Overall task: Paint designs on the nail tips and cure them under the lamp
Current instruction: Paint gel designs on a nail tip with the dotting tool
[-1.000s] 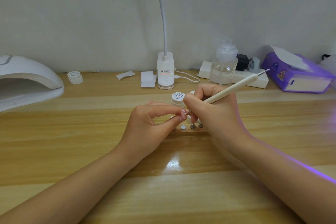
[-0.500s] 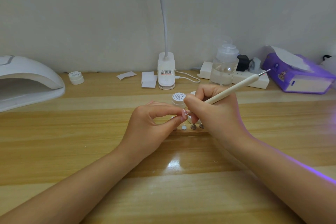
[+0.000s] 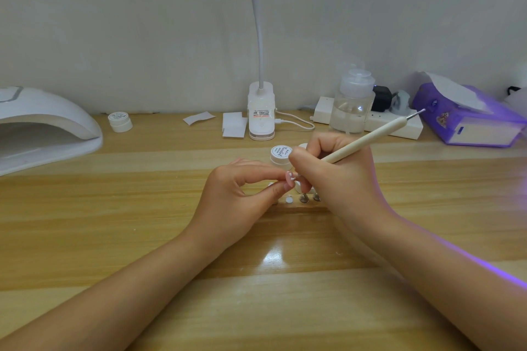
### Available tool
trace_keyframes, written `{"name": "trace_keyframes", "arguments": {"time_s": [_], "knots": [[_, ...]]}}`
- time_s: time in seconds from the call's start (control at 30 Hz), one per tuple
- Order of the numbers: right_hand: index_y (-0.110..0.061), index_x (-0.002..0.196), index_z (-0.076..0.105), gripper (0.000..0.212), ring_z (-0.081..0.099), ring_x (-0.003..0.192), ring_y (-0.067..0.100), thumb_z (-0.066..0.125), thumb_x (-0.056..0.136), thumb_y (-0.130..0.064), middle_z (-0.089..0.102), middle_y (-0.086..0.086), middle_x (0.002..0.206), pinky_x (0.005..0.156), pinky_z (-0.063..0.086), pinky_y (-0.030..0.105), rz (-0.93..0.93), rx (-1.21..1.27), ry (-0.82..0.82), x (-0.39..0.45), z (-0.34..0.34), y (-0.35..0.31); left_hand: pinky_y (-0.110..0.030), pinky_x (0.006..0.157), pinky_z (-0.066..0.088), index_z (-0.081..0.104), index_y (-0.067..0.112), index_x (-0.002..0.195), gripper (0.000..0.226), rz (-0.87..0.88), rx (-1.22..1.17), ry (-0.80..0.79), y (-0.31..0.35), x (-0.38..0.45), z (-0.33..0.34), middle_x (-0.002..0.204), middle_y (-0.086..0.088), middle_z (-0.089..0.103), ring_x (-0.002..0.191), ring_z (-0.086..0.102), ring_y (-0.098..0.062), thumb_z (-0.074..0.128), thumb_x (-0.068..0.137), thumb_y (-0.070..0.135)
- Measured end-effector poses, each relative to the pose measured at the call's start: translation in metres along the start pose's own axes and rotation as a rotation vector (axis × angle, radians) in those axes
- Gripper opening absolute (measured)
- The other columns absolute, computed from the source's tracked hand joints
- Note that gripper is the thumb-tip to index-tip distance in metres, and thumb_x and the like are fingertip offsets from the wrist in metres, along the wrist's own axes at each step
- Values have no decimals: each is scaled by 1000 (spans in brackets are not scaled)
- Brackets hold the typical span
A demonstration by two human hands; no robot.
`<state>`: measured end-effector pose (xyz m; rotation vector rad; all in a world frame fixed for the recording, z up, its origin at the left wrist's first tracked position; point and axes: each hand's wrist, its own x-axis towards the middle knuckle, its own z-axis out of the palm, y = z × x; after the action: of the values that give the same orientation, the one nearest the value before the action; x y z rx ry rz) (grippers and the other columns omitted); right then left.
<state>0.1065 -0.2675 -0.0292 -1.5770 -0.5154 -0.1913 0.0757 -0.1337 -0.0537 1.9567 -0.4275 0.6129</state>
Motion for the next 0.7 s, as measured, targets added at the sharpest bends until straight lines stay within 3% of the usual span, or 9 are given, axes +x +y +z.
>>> {"name": "trace_keyframes", "arguments": {"time_s": [0.3, 0.7], "knots": [[-12, 40, 46, 36, 44, 36, 3, 57, 71, 2, 49, -4, 35, 37, 34, 12, 5, -7, 15, 0, 0, 1, -46, 78, 50, 72, 21, 88, 15, 16, 3, -6, 0, 0, 0, 80, 13, 70, 75, 62, 4, 67, 74, 23], [-10, 42, 46, 31, 46, 38, 4, 57, 70, -2, 49, -4, 35, 38, 37, 17, 26, -18, 29, -1, 0, -2, -44, 79, 50, 73, 20, 87, 15, 15, 15, -5, -1, 0, 0, 79, 13, 69, 75, 61, 4, 67, 73, 23]]}}
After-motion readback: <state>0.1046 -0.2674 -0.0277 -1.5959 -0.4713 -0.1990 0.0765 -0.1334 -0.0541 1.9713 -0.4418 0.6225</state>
